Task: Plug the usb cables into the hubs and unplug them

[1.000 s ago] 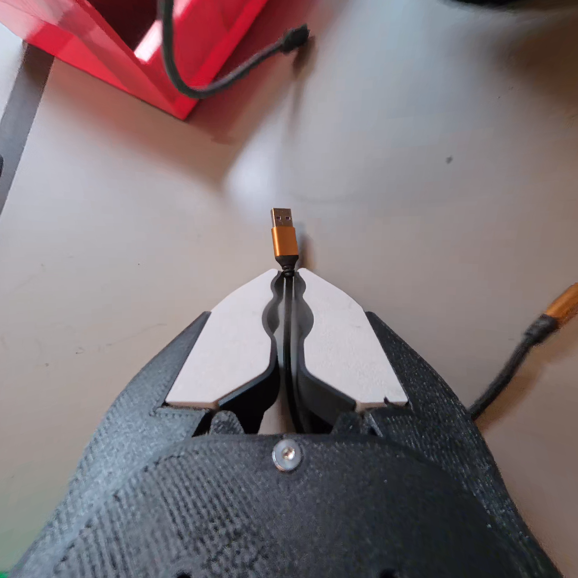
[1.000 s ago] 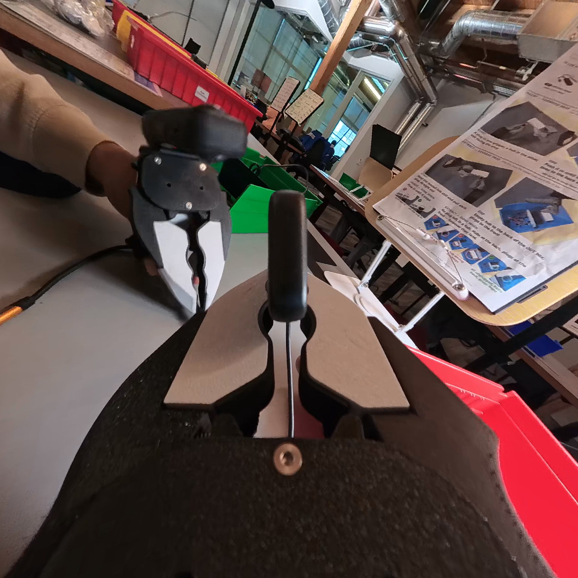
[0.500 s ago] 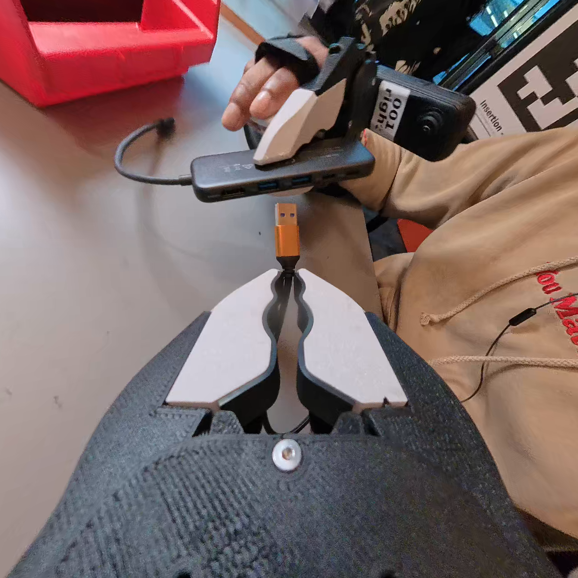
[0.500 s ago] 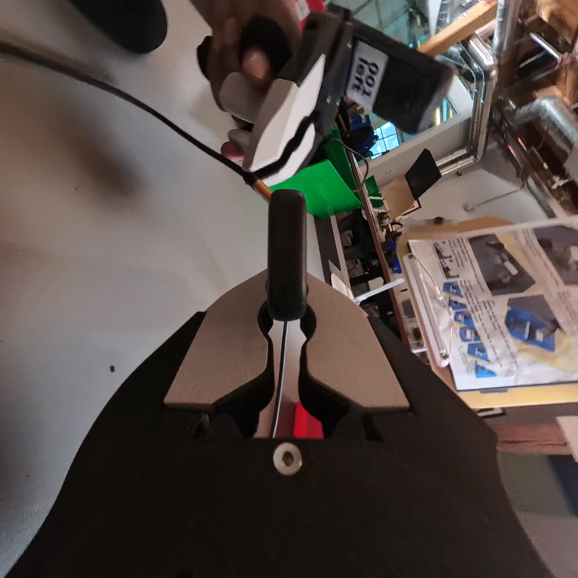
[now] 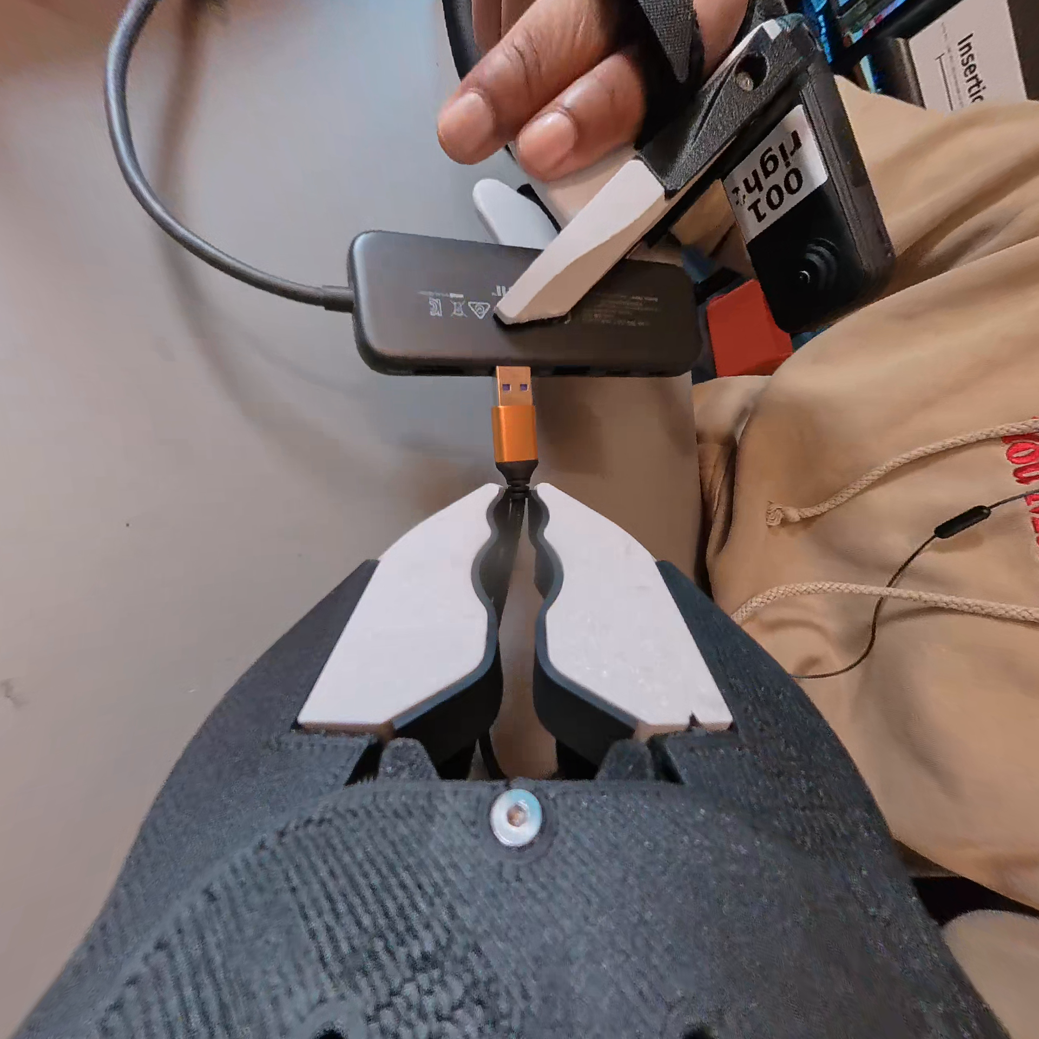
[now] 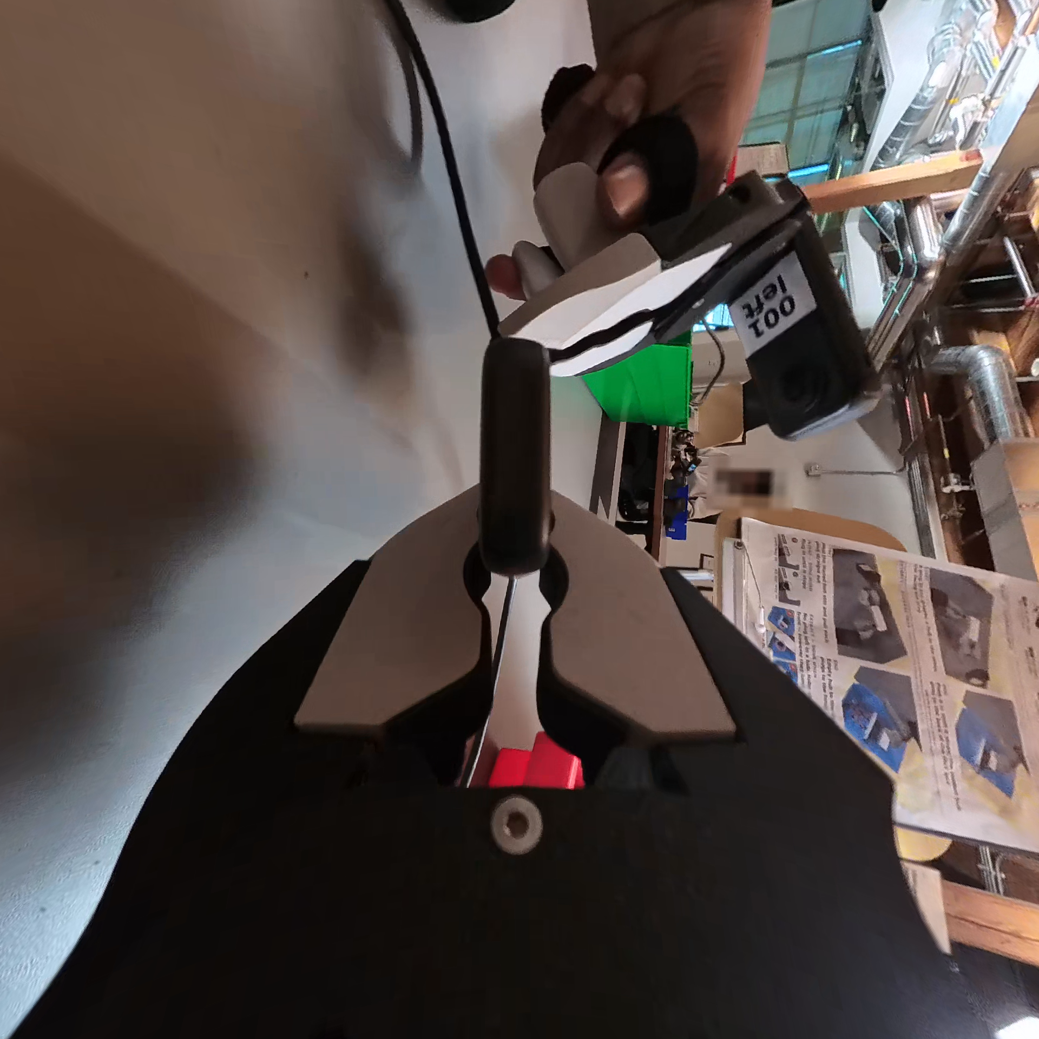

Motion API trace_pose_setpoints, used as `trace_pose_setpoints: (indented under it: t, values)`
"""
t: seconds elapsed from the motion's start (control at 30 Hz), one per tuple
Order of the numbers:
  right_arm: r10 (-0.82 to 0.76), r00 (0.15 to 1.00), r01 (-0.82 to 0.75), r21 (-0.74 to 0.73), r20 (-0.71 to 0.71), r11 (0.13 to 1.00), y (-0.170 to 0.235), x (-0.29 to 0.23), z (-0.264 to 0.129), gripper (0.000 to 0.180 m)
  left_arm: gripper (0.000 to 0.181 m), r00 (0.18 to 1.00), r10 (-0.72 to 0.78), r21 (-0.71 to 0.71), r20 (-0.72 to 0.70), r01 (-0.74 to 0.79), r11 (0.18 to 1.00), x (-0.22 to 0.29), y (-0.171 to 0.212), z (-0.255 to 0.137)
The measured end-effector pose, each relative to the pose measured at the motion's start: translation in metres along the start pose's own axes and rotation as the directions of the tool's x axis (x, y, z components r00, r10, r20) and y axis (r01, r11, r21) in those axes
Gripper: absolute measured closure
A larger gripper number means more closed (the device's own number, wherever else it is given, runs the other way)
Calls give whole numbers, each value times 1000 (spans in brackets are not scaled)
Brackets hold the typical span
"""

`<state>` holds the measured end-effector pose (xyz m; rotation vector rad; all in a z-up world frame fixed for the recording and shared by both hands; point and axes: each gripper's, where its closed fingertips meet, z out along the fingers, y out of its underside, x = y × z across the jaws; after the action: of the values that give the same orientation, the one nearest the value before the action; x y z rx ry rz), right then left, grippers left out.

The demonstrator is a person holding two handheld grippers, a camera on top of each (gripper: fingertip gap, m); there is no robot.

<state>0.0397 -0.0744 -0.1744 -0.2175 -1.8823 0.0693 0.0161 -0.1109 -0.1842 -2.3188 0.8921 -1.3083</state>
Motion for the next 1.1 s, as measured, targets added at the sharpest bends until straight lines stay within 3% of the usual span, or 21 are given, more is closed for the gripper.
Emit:
trace_pose_setpoints:
  t: [0.23, 0.5, 0.77, 0.93, 1.1]
  values:
    - [-47, 999, 46, 38, 17, 998, -14, -9, 1, 168, 175, 999, -23, -46, -36, 21, 999, 0, 7, 2]
    - [40, 999, -40, 133, 4, 990, -28, -3, -9, 168, 175, 971, 74, 22, -226, -71, 997, 30, 2, -2]
    - [76, 997, -67, 226, -34, 972, -54, 6, -16, 168, 174, 984, 60, 114, -166, -42, 993, 17, -12, -8]
    - [101, 993, -87, 179, -68, 980, -42, 13, -14, 168, 174, 985, 74, 148, -154, -51, 988, 19, -17, -14]
    - [124, 984, -124, 5, -125, 992, -9, 18, -4, 166, 174, 988, 62, 212, -142, -30, 977, 19, -27, -20]
